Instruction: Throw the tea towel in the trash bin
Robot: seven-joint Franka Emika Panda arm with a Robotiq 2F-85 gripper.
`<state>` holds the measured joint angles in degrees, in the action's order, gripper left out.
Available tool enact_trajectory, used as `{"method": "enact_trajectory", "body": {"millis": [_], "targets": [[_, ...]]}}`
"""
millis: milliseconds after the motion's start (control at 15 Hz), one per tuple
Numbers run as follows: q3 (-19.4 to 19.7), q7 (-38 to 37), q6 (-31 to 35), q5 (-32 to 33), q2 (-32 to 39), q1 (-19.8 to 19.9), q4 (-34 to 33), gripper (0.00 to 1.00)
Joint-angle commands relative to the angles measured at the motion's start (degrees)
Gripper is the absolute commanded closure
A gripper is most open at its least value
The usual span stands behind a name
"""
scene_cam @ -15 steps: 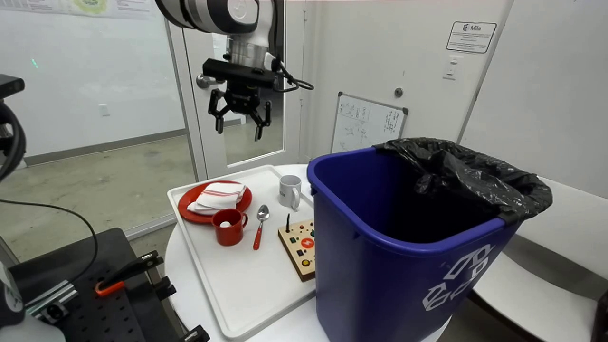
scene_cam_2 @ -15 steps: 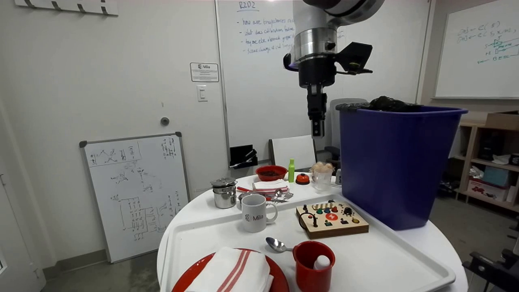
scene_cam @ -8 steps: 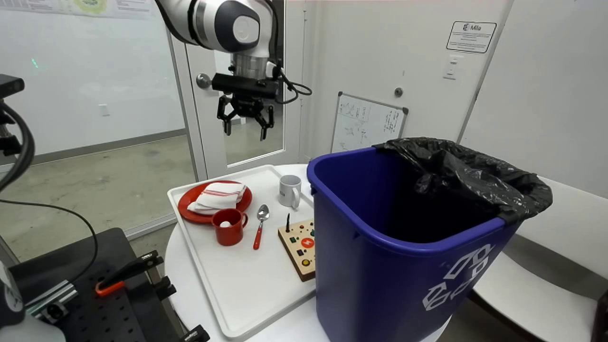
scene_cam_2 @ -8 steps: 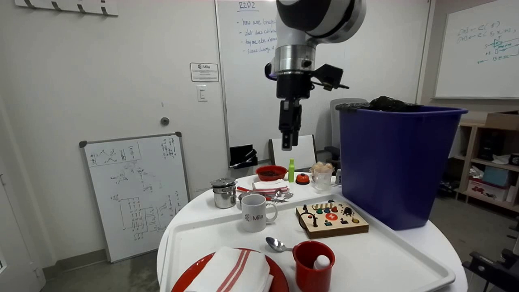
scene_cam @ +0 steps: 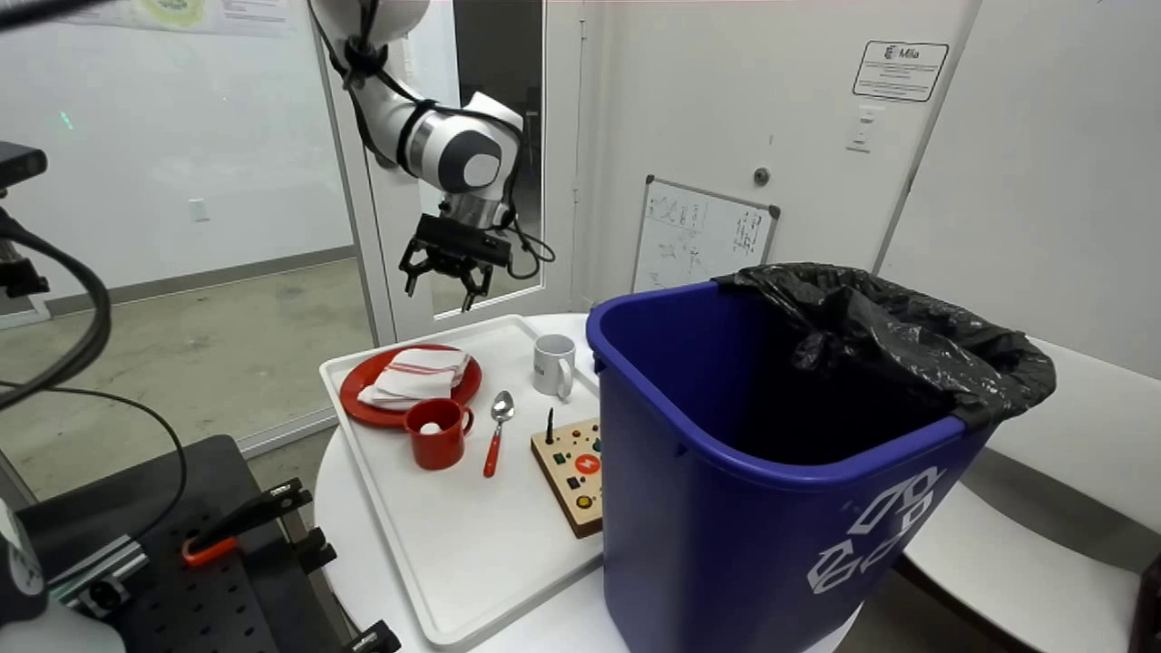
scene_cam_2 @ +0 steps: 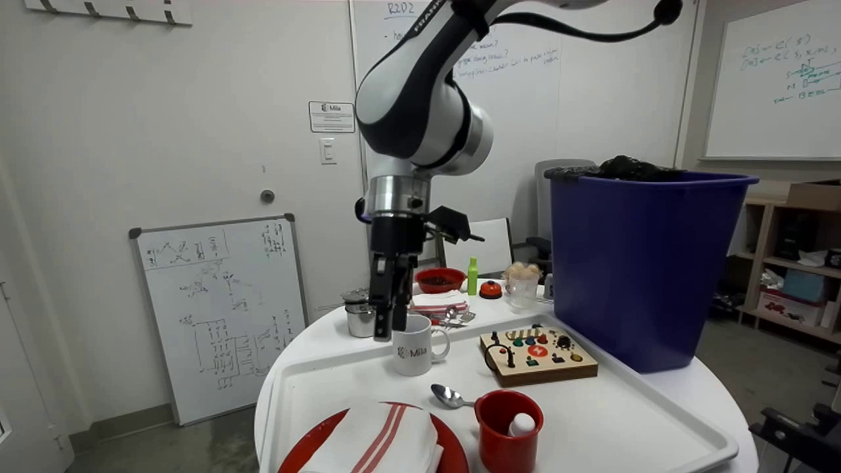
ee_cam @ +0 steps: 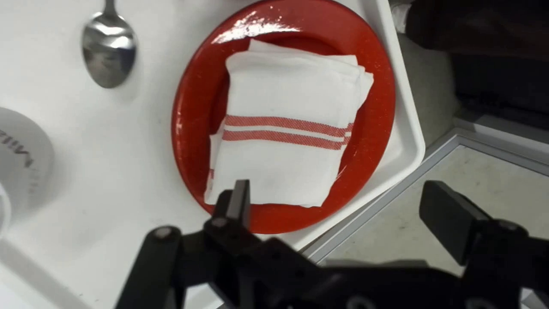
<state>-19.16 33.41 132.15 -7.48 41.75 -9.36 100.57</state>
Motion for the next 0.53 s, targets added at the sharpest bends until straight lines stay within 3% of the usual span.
{"method": "enact_trajectory", "body": {"millis": [0, 267, 467], "targets": [[-1.17, 0.1, -1.37, 0.53, 2.86, 0.47, -2.6, 0.0], [-1.58, 1.07, -3.4, 0.39, 6.97, 0.69, -7.11, 0.0], [0.55, -4.87, -4.78, 1.56, 8.58, -1.57, -10.41, 0.0]]}}
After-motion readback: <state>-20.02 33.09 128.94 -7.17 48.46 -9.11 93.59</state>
